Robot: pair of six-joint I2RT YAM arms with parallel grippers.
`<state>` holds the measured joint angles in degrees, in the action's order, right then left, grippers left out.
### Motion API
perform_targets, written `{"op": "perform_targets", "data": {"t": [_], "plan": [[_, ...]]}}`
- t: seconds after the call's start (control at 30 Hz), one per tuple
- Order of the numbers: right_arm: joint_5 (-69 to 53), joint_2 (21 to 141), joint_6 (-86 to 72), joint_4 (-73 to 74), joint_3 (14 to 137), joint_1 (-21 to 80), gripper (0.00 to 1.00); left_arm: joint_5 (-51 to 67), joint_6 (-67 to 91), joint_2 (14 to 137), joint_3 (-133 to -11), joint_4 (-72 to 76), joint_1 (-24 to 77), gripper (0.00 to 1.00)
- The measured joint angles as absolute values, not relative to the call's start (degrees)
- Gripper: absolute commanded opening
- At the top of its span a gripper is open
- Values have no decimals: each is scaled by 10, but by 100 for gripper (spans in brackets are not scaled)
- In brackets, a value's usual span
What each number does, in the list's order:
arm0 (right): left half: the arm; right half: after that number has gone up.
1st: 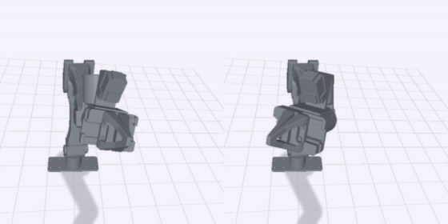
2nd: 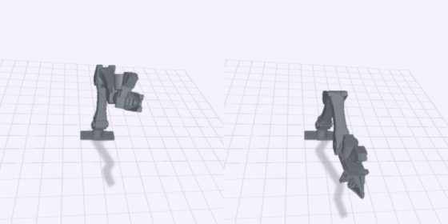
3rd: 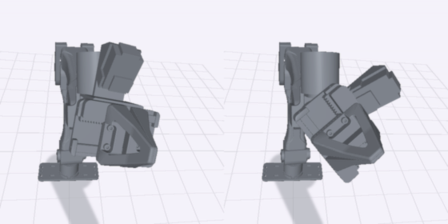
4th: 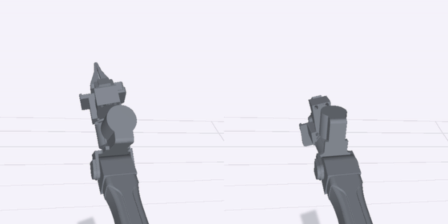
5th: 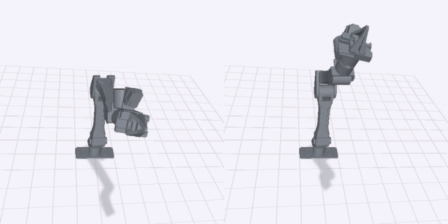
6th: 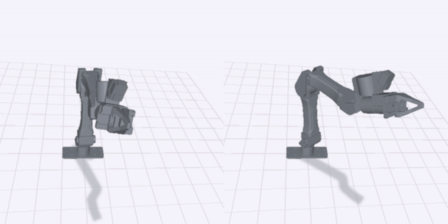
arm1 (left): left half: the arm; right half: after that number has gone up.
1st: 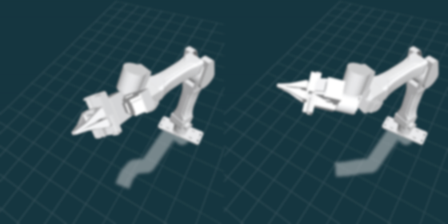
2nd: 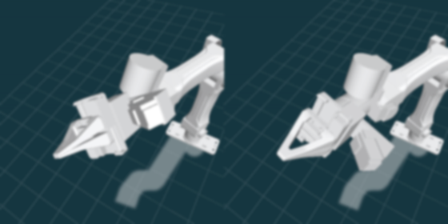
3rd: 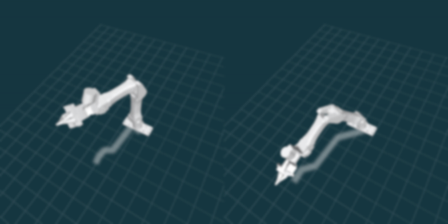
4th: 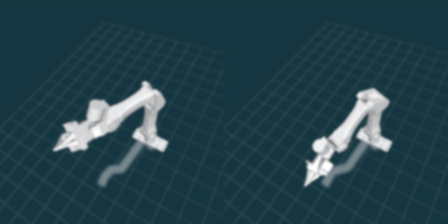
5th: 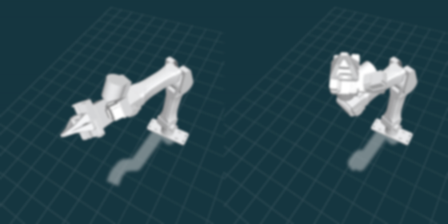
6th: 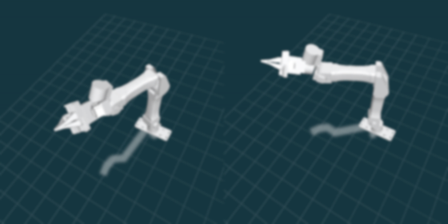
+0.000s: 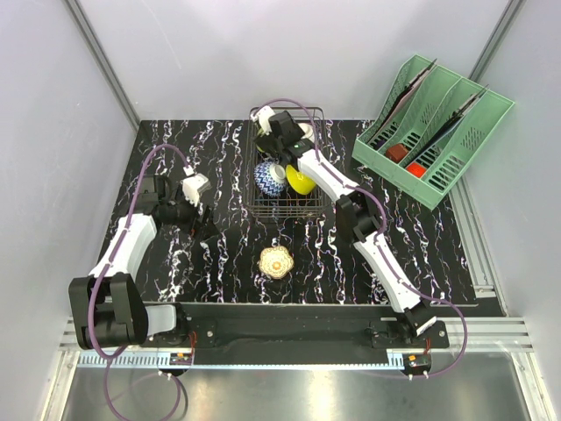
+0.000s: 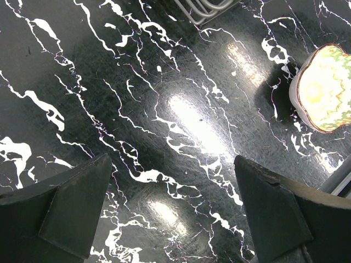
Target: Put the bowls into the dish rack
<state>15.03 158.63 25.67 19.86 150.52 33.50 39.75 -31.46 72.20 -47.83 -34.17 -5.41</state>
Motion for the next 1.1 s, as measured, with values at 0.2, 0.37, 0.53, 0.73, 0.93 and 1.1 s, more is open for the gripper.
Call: {"op": "perform_targets", "data": {"t": [0.2,0.37,0.53,0.73,0.93,1.1], "plan": [[190,1561,170,197,1501,324,100,397,-314,722,-478,-342,-55,99],[191,1488,134,194,1458,309,100,399,-316,721,-478,-342,-54,99],[77,1351,173,242,1353,302,100,383,-333,701,-478,-355,5,99],[-22,1178,219,346,1233,299,100,347,-339,671,-469,-372,150,99],[-71,954,240,407,1020,274,100,310,-331,694,-468,-372,227,99],[-96,823,240,419,901,266,100,289,-328,757,-487,-358,237,99]]}}
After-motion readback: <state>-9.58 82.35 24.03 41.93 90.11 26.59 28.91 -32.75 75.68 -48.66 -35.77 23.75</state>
